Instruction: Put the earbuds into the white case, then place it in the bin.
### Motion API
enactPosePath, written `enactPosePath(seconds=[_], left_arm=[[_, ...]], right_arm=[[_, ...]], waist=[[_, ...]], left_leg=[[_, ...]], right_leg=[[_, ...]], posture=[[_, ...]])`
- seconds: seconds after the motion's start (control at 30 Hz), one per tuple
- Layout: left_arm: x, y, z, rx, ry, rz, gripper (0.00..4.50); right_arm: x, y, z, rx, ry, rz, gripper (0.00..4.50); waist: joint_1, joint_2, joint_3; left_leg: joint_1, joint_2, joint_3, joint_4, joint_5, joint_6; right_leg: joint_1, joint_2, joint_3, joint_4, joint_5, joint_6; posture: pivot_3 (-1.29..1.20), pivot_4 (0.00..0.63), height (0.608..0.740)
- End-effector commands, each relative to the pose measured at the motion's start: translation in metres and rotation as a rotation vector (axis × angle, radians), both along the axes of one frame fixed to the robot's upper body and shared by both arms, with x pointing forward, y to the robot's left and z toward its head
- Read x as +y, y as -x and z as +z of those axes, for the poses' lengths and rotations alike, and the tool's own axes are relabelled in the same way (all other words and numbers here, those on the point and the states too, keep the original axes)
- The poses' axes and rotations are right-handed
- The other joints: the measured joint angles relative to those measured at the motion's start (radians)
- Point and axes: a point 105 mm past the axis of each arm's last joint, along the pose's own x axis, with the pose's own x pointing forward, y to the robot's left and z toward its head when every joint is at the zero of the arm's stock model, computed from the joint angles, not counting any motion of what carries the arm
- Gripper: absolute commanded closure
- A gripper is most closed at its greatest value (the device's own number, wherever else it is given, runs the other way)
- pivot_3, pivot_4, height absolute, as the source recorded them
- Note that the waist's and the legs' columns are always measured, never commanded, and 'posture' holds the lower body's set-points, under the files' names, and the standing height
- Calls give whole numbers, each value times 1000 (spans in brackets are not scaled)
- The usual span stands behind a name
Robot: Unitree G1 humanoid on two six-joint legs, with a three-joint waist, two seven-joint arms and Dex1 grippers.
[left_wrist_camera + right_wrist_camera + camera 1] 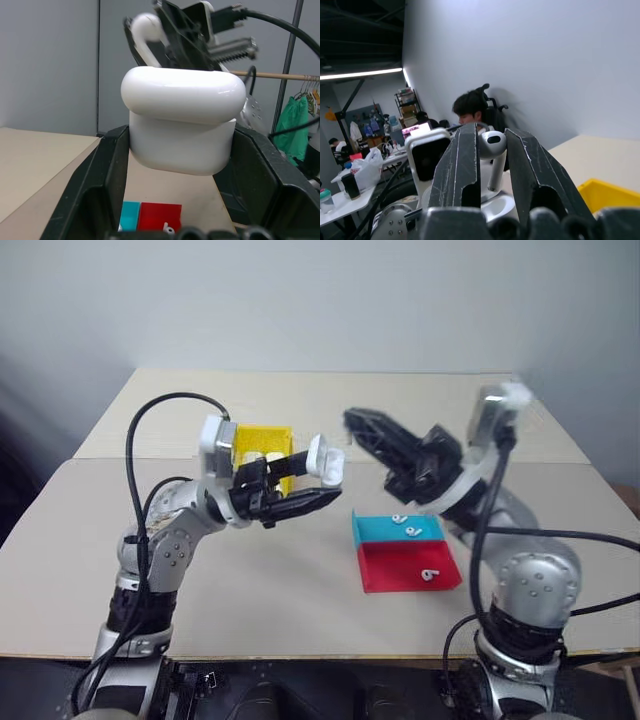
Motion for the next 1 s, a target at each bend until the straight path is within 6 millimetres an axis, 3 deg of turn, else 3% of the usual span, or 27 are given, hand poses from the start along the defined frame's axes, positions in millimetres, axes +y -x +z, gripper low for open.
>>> enactPosePath(seconds=[0.03, 0.43, 1.0], left_arm=[[-1, 3, 7, -28, 9, -23, 1737], [3, 6, 8, -33, 6, -23, 1737], [3, 1, 11, -39, 18, 8, 1737]], right_arm=[[3, 8, 6, -71, 0, -29, 3890], [3, 0, -12, -72, 66, -78, 3890], [2, 7, -21, -118, 134, -55, 3890]], waist=[[0, 0, 0], [-3, 0, 0], [-2, 0, 0]], left_leg=[[0, 0, 0, 0, 0, 0], [0, 0, 0, 0, 0, 0], [0, 0, 0, 0, 0, 1]], right_leg=[[0, 0, 0, 0, 0, 0], [0, 0, 0, 0, 0, 0], [0, 0, 0, -1, 0, 0]], posture=[[0, 150, 740], [0, 150, 740], [0, 150, 740]])
